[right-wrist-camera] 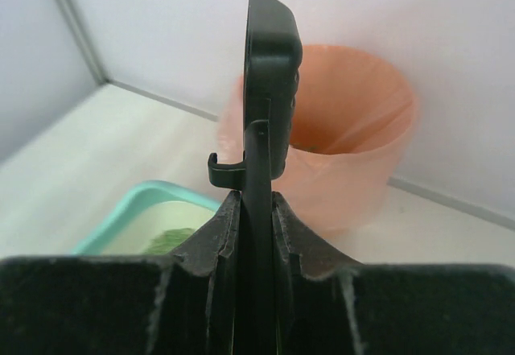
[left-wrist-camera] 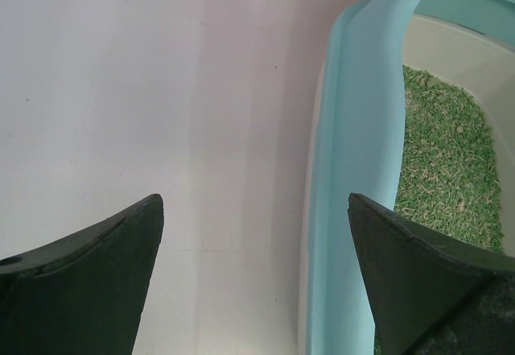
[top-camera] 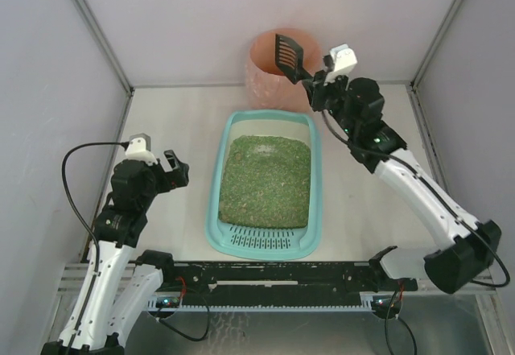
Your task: Clean the litter box
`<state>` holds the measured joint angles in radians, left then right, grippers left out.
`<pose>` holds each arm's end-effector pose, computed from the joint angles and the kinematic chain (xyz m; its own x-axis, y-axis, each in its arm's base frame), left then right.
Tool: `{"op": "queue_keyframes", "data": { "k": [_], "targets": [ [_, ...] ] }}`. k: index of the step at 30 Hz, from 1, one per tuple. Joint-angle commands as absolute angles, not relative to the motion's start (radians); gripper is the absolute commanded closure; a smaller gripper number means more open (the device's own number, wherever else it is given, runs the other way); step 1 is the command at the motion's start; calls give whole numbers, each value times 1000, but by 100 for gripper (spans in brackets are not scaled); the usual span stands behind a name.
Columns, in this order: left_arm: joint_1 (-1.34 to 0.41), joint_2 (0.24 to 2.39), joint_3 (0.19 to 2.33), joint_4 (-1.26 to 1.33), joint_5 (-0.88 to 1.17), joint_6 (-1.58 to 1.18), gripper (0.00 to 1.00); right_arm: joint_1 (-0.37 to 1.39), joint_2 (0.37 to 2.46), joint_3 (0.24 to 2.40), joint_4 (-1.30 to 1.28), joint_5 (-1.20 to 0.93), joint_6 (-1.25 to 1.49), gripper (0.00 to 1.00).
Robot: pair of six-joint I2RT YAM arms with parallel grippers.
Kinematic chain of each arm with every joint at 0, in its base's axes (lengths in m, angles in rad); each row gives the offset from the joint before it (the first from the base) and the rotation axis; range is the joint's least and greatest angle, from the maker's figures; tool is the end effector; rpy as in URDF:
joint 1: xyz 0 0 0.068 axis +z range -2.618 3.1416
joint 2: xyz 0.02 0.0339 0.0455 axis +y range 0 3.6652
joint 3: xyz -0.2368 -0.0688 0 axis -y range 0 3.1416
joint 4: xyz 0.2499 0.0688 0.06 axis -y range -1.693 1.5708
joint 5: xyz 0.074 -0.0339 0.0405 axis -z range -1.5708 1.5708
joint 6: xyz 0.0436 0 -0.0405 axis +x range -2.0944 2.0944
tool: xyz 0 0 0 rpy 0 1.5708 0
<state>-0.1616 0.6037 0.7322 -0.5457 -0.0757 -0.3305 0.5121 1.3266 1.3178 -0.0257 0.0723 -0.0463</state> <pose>0.1709 -0.0245 0.2919 -0.4082 -0.2613 -0.8747 -0.0426 0.9626 -0.2677 0.2897 0.1592 0.3970 -0.0103 -0.0588 -0.9982 -0.4267 0.9031 -0.0487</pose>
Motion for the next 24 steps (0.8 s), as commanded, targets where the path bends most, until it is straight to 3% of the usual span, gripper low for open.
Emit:
{"op": "queue_keyframes", "data": {
  "k": [1, 12, 24],
  "targets": [
    [-152, 612, 713, -503, -35, -340, 1, 515, 1228, 1301, -135, -43, 274, 100],
    [-150, 615, 710, -494, -21, -343, 1, 516, 1251, 1332, -523, -245, 543, 100],
    [-149, 617, 707, -491, -7, -342, 1, 534, 1661, 1642, -861, -298, 596, 100]
  ]
}}
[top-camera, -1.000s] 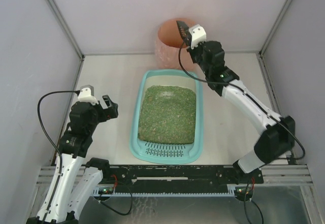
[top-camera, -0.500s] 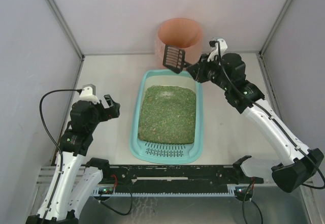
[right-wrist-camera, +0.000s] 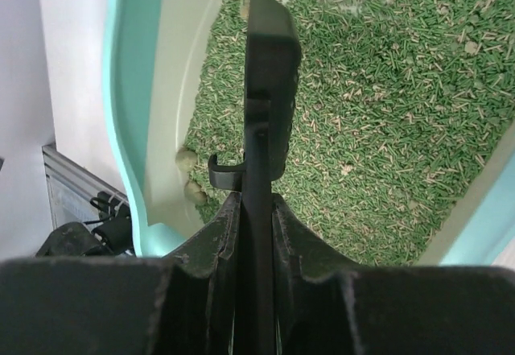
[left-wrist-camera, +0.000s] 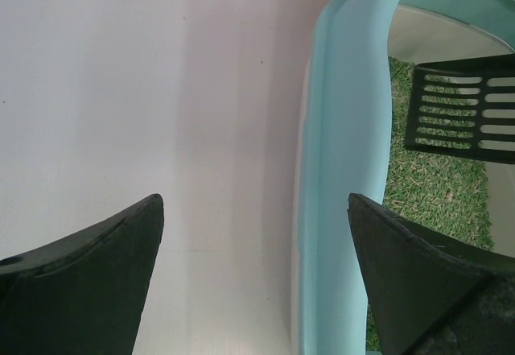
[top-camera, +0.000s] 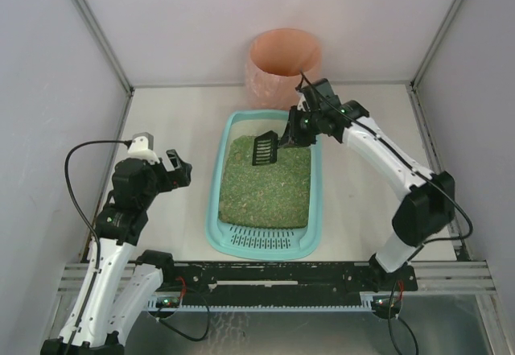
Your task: Clean the litter box
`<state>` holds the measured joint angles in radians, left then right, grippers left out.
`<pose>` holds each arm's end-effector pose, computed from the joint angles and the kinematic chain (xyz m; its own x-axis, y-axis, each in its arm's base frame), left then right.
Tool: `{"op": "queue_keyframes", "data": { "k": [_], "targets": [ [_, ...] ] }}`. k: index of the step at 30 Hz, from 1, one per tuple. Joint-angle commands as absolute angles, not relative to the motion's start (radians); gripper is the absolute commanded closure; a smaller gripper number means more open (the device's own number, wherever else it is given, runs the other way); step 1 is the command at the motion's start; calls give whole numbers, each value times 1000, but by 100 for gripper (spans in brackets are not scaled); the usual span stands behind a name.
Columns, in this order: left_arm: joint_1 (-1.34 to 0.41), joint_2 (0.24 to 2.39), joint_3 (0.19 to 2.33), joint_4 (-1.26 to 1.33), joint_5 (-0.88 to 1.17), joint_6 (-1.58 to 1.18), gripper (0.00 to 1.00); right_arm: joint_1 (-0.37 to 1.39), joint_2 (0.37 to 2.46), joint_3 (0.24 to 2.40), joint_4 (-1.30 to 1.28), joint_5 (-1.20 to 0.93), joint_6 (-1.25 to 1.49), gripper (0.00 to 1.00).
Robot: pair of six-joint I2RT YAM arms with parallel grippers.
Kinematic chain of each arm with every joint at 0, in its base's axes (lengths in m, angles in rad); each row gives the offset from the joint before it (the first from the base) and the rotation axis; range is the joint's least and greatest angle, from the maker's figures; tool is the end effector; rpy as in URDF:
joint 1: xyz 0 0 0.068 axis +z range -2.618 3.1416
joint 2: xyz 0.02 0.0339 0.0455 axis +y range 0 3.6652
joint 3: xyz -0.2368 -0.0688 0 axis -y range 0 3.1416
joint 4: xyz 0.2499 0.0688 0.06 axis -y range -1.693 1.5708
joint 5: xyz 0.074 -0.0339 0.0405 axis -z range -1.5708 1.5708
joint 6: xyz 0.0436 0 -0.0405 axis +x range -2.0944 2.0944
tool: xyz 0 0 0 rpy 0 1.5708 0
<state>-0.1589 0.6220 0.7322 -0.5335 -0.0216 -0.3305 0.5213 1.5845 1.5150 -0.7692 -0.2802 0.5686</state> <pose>0.1745 -0.0270 0.2903 -0.4287 -0.2599 -0.8653 -0.0004 0.9578 -0.2875 0.3011 0.1868 0.3066 -0.8875 0.0870 -0.4525 -0.1911 0.8241 0.5332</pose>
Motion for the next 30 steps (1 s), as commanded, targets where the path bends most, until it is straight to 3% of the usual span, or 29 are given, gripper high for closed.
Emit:
{"op": "queue_keyframes", "data": {
  "k": [1, 15, 21, 30],
  "targets": [
    [-150, 615, 707, -490, -9, -342, 1, 535, 1693, 1672, -870, -297, 595, 100],
    [-150, 605, 704, -493, -8, -341, 1, 543, 1995, 1936, -950, -212, 618, 100],
    [-149, 606, 703, -493, -5, -341, 1, 557, 2043, 1926, -910, -227, 634, 100],
    [-149, 604, 700, -494, -5, -341, 2, 585, 2034, 1744, -591, -403, 711, 100]
  ]
}}
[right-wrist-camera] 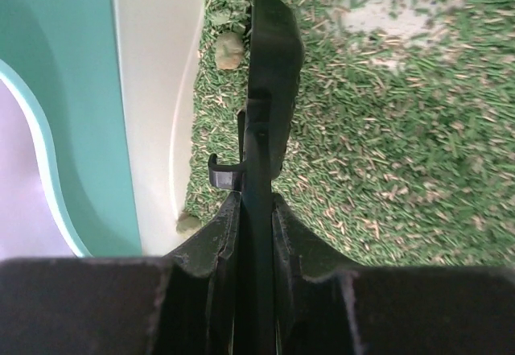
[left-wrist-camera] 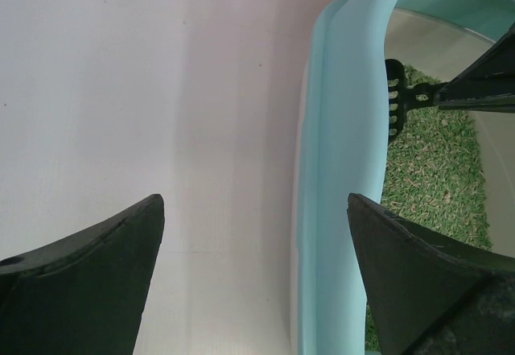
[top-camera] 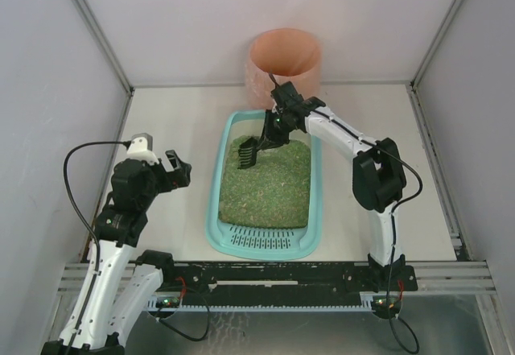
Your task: Clean the litter box
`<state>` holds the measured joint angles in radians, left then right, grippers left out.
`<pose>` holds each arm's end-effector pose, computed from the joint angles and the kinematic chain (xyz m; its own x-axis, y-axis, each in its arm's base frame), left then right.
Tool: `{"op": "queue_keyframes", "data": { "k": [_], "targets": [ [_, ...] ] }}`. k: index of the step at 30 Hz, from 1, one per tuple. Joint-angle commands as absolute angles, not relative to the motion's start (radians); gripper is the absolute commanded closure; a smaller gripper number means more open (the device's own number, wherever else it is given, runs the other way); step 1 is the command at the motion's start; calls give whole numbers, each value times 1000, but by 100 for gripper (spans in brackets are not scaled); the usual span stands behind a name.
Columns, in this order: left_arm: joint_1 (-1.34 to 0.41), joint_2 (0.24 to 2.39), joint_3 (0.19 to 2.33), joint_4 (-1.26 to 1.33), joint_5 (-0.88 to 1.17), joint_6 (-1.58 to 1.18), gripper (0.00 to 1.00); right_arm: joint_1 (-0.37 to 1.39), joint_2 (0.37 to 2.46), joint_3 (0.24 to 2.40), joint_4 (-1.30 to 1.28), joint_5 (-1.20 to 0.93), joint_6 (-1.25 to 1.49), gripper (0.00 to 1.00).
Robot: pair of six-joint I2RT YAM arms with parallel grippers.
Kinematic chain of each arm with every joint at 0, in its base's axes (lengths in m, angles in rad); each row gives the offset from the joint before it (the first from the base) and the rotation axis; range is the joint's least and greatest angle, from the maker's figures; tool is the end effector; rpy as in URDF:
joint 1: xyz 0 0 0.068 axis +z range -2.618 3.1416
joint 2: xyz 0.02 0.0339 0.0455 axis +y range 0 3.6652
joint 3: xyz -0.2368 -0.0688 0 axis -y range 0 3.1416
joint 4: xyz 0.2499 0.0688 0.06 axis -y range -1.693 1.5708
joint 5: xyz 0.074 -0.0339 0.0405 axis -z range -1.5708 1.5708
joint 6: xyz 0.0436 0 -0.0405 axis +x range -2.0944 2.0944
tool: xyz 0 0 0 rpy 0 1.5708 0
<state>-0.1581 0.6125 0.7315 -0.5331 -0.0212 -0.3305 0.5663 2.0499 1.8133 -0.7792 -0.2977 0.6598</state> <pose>0.1729 -0.0266 0.2916 -0.4207 -0.2615 -0.8687 0.0018 0.9573 -0.2890 0.3705 0.2507 0.2251 -0.9610 0.0834 -0.2635 -0.0687 0.8514 0.5200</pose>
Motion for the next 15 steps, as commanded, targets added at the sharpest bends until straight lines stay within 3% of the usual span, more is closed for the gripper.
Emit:
{"op": "queue_keyframes", "data": {
  "k": [1, 15],
  "targets": [
    [-150, 604, 701, -493, -5, -340, 2, 585, 2028, 1724, -562, -422, 717, 100],
    [-150, 606, 701, -492, -2, -341, 2, 565, 1874, 1512, -412, -458, 743, 100]
  ]
}}
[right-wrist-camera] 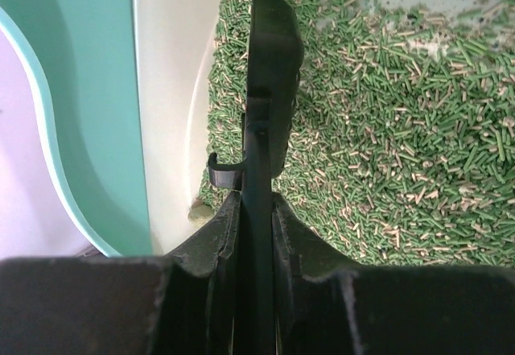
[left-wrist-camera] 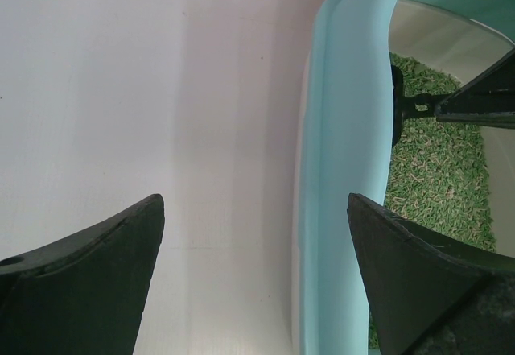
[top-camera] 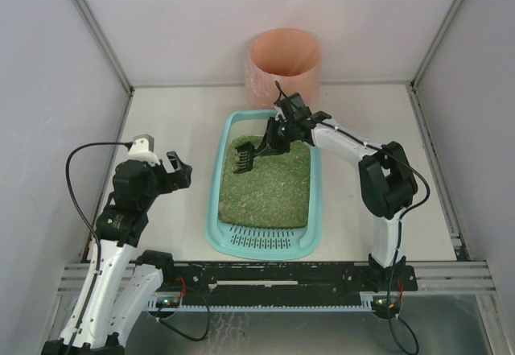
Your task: Clean the litter box
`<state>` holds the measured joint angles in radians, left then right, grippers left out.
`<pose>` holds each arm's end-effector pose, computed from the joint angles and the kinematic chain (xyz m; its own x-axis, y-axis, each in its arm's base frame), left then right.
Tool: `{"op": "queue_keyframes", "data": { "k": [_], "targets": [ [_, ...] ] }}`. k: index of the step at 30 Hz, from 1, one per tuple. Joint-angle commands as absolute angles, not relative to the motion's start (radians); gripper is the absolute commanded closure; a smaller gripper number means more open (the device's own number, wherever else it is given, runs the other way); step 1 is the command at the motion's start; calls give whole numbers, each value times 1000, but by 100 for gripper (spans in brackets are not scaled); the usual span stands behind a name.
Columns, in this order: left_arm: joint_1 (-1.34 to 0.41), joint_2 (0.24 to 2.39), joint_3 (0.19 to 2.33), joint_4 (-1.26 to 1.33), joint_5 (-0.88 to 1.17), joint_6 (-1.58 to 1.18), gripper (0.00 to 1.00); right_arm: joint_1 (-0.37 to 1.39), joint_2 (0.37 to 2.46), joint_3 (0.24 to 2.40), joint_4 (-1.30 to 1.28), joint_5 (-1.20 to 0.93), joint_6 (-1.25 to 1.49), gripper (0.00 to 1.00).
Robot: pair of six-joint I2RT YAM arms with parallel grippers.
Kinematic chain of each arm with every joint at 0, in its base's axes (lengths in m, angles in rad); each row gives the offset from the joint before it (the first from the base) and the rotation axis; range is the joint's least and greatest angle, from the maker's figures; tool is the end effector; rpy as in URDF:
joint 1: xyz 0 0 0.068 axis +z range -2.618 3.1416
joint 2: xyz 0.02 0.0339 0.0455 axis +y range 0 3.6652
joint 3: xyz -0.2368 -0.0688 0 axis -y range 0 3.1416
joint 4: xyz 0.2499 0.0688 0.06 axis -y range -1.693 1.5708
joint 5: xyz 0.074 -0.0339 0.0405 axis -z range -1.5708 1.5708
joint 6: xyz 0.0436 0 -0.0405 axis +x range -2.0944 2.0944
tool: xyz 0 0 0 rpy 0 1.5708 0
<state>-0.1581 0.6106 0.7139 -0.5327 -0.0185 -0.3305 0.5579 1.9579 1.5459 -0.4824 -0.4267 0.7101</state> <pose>0.1732 -0.0268 0.2858 -0.4346 -0.2593 -0.8625 -0.0002 0.9577 -0.2878 0.3583 0.2448 0.1990 -0.9591 0.1010 -0.2643 -0.1008 0.7508 0.6528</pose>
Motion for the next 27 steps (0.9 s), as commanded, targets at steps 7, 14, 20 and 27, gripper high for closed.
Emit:
{"op": "queue_keyframes", "data": {
  "k": [7, 14, 20, 27],
  "targets": [
    [-149, 606, 700, -493, -3, -341, 2, 544, 1800, 1455, -435, -424, 748, 100],
    [-149, 606, 701, -494, -10, -341, 2, 520, 1724, 1377, -382, -460, 772, 100],
    [-150, 608, 701, -486, -10, -359, 1, 489, 1625, 1277, -311, -528, 795, 100],
    [-150, 593, 699, -480, -18, -382, 0, 402, 1418, 1006, -67, -699, 915, 100]
  ]
}}
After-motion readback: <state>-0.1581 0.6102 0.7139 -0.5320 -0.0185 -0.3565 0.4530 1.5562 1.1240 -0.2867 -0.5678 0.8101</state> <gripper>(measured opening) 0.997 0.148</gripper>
